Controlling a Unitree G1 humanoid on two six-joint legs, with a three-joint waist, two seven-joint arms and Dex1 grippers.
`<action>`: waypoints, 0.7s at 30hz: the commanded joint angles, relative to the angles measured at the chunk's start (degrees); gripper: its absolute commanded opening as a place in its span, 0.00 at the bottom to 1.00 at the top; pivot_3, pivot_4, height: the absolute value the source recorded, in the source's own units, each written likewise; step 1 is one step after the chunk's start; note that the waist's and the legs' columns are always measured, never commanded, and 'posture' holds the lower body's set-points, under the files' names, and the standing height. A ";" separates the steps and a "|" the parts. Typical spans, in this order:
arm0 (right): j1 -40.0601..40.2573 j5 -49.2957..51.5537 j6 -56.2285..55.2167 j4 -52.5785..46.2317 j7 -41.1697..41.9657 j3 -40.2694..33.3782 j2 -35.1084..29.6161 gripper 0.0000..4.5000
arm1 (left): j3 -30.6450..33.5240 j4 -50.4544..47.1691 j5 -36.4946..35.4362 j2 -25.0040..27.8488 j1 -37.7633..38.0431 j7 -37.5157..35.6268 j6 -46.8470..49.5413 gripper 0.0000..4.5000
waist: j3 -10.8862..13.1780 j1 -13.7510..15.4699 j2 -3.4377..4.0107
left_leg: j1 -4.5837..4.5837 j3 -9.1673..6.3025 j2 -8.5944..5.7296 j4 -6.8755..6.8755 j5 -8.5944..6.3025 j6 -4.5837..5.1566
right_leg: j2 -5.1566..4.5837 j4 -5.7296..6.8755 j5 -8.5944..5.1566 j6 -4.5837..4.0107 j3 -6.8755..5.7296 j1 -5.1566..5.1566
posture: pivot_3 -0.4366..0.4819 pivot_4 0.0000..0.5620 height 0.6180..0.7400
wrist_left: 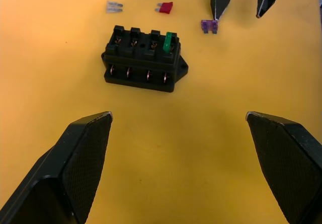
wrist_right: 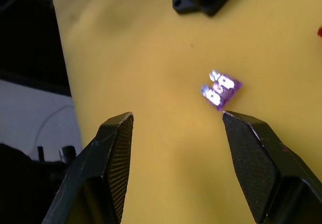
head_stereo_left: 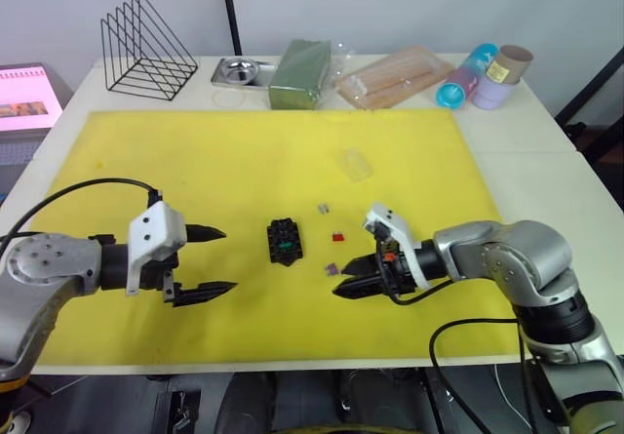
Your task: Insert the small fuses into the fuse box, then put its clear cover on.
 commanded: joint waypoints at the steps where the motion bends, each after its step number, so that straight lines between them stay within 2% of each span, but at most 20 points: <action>1: -0.96 1.44 1.99 0.29 -1.60 -1.05 0.37 0.65 | -0.06 -0.42 0.28 -0.21 -0.45 0.10 -1.41 1.00 | 0.00 -0.01 0.00 | -0.01 0.00 0.00 0.00 0.00 0.00 | 0.00 0.00 0.00 0.00 0.00 0.00 | 0.48 0.27 1.00; 9: -2.37 3.88 8.78 6.50 -6.31 -5.37 5.31 0.65 | -0.54 -0.33 0.95 -0.76 -0.10 0.75 -2.70 1.00 | -0.01 -0.11 -0.01 | 0.00 -0.01 0.00 -0.01 0.00 0.00 | 0.02 0.00 0.00 0.01 0.00 0.01 | 0.48 0.27 1.00; 21: -2.43 12.19 8.94 13.00 -16.02 -7.81 8.08 0.65 | -0.63 -0.46 1.74 -1.85 0.11 2.28 -3.42 1.00 | -0.01 -0.31 -0.02 | 0.01 -0.02 0.02 -0.02 0.00 0.00 | 0.05 0.00 0.01 0.01 0.00 0.01 | 0.48 0.27 1.00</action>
